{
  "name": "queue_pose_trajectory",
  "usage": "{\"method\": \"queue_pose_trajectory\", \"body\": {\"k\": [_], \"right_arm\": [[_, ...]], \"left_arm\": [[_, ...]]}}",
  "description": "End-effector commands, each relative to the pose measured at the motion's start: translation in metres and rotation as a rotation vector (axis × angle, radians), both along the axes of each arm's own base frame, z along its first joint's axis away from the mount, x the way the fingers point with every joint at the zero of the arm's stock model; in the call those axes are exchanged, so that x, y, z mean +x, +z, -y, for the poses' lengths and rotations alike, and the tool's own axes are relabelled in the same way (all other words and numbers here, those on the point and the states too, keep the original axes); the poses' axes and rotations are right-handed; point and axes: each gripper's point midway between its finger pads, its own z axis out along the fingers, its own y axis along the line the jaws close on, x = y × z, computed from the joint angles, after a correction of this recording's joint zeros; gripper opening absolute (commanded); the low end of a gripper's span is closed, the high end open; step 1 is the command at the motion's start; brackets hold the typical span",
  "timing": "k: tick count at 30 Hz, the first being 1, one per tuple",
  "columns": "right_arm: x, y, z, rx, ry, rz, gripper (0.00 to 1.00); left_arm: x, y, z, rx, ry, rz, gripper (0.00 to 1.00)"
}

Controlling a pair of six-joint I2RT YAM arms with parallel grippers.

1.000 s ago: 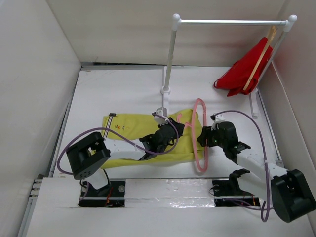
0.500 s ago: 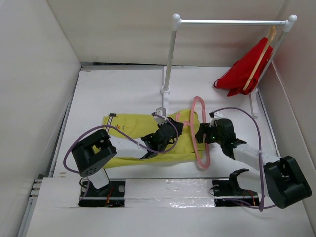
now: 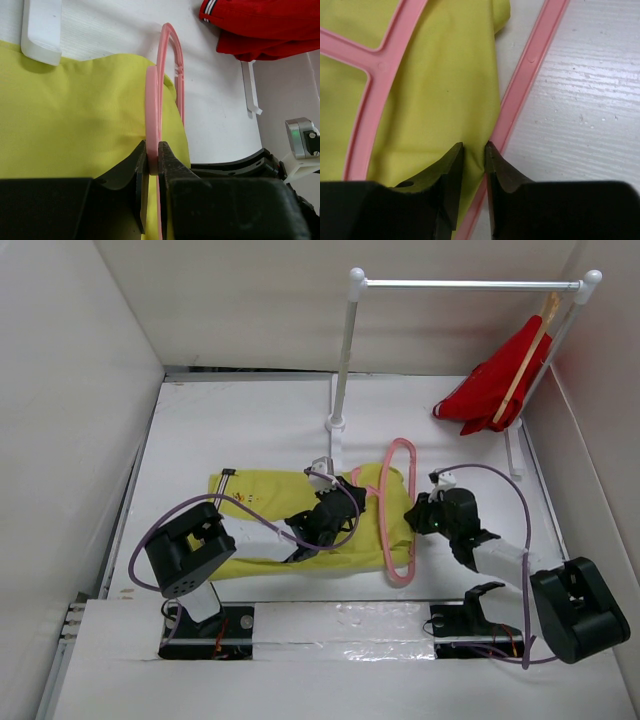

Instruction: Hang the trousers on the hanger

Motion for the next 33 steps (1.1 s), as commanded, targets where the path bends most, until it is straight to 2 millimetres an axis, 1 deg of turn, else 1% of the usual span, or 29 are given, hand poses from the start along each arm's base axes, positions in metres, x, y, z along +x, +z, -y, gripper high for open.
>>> {"method": "queue_pose_trajectory", "body": {"k": [1, 2, 3, 4, 6, 7, 8, 9, 10, 12, 15, 17, 19, 20, 22, 23, 24, 25, 27, 28, 29, 30, 32, 33], "right_arm": [[-0.019, 0.006, -0.025, 0.09, 0.117, -0.037, 0.25], [-0.019, 0.006, -0.025, 0.091, 0.116, -0.037, 0.25], [-0.019, 0.007, -0.025, 0.09, 0.114, -0.035, 0.25], [-0.021, 0.008, -0.027, 0.09, 0.122, -0.029, 0.24], [-0.023, 0.01, -0.029, 0.087, 0.131, -0.028, 0.17], [-0.027, 0.014, -0.031, 0.083, 0.144, -0.024, 0.19], [-0.026, 0.016, -0.031, 0.069, 0.14, -0.012, 0.22], [-0.027, 0.019, -0.032, 0.061, 0.147, -0.002, 0.33], [-0.024, 0.027, -0.034, 0.053, 0.15, 0.02, 0.42], [-0.023, 0.032, -0.032, 0.019, 0.14, 0.032, 0.55], [-0.02, 0.04, -0.033, 0.026, 0.133, 0.052, 0.54], [-0.016, 0.037, -0.031, 0.017, 0.116, 0.048, 0.54], [-0.019, 0.025, -0.03, 0.002, 0.116, 0.011, 0.55], [-0.017, 0.027, -0.036, 0.032, 0.129, 0.023, 0.55], [-0.021, 0.016, -0.043, 0.053, 0.168, -0.007, 0.49], [-0.024, 0.014, -0.049, 0.058, 0.197, -0.021, 0.46], [-0.021, 0.018, -0.054, 0.054, 0.209, -0.02, 0.41], [-0.025, 0.016, -0.057, 0.046, 0.223, -0.031, 0.4], [-0.022, 0.02, -0.053, 0.024, 0.193, -0.016, 0.41], [-0.019, 0.029, -0.054, 0.013, 0.188, 0.005, 0.49], [-0.019, 0.035, -0.046, -0.025, 0.156, 0.023, 0.55], [-0.018, 0.042, -0.041, -0.037, 0.134, 0.039, 0.66], [-0.014, 0.065, -0.033, -0.047, 0.093, 0.105, 0.74], [-0.013, 0.071, -0.031, -0.044, 0.076, 0.127, 0.74]], "left_arm": [[-0.017, -0.016, 0.016, 0.025, -0.1, -0.033, 0.0], [-0.017, -0.015, 0.019, 0.023, -0.105, -0.032, 0.0], [-0.02, -0.017, 0.021, 0.031, -0.107, -0.033, 0.0], [-0.019, -0.017, 0.02, 0.031, -0.1, -0.031, 0.0], [-0.02, -0.021, 0.02, 0.028, -0.105, -0.038, 0.0], [-0.02, -0.022, 0.02, 0.029, -0.106, -0.04, 0.0], [-0.02, -0.023, 0.02, 0.033, -0.106, -0.043, 0.0], [-0.021, -0.024, 0.02, 0.028, -0.108, -0.044, 0.0], [-0.021, -0.023, 0.021, 0.02, -0.108, -0.043, 0.0], [-0.023, -0.027, 0.023, 0.003, -0.122, -0.051, 0.0], [-0.025, -0.027, 0.027, 0.007, -0.124, -0.051, 0.0], [-0.027, -0.026, 0.026, 0.005, -0.116, -0.047, 0.0], [-0.027, -0.025, 0.026, 0.005, -0.115, -0.046, 0.0], [-0.027, -0.025, 0.025, 0.008, -0.111, -0.046, 0.0], [-0.026, -0.023, 0.022, 0.005, -0.099, -0.041, 0.0], [-0.026, -0.023, 0.022, 0.002, -0.099, -0.039, 0.0], [-0.025, -0.021, 0.024, -0.001, -0.103, -0.036, 0.0], [-0.025, -0.023, 0.024, 0.012, -0.104, -0.039, 0.0], [-0.024, -0.021, 0.024, 0.017, -0.094, -0.035, 0.0], [-0.023, -0.02, 0.023, 0.009, -0.092, -0.033, 0.0], [-0.025, -0.023, 0.021, 0.006, -0.091, -0.036, 0.0], [-0.025, -0.022, 0.022, 0.001, -0.098, -0.037, 0.0], [-0.025, -0.022, 0.022, 0.004, -0.097, -0.036, 0.0], [-0.025, -0.021, 0.021, 0.002, -0.092, -0.036, 0.0]]}}
